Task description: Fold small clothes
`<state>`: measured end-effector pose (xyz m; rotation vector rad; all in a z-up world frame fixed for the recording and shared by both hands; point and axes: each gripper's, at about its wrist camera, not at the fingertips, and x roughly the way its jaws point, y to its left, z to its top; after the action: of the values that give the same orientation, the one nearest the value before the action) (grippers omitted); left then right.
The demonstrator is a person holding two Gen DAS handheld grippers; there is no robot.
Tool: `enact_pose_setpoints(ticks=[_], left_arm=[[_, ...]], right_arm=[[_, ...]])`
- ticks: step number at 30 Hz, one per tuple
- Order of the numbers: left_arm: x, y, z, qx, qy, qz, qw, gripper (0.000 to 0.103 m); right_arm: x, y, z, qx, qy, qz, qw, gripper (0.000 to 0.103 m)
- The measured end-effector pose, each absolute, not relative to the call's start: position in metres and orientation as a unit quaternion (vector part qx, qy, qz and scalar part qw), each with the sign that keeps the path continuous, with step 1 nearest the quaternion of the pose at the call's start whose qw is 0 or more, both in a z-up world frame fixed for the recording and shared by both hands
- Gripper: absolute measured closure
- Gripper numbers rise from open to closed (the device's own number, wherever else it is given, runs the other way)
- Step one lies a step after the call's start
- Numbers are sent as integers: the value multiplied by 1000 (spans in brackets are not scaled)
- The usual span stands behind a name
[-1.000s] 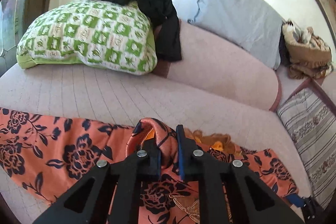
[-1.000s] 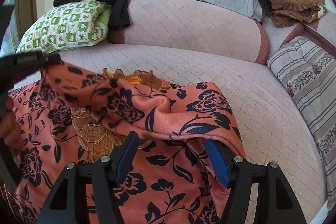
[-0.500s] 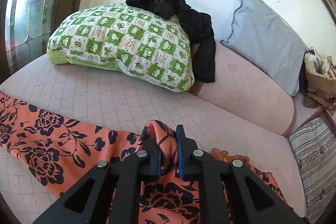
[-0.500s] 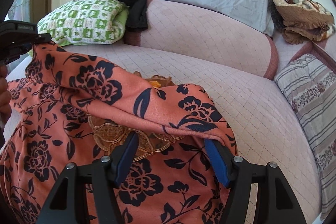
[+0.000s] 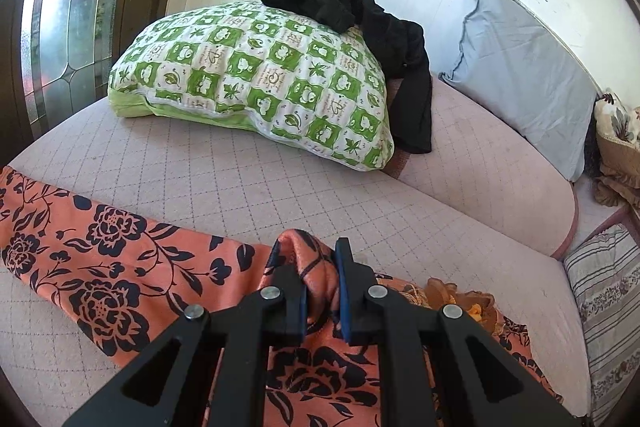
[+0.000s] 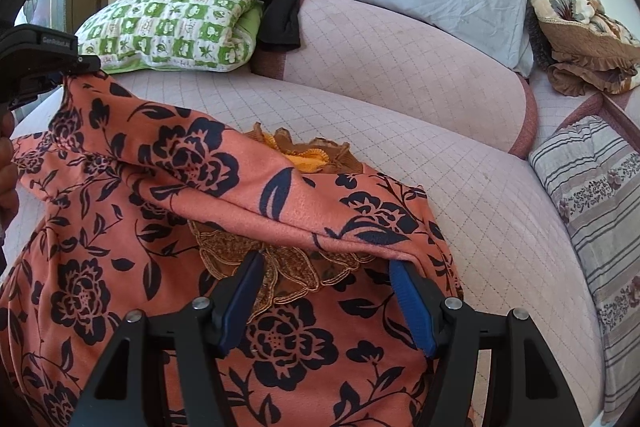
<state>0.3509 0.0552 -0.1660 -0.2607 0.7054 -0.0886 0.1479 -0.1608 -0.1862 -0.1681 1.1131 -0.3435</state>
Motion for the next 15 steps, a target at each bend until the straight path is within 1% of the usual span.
enact_pose_setpoints(ticks=[15], left_arm=[[350, 64, -166, -123, 349, -29, 929, 90]], right_arm=[[150, -153, -187, -86, 528, -153, 831, 34]])
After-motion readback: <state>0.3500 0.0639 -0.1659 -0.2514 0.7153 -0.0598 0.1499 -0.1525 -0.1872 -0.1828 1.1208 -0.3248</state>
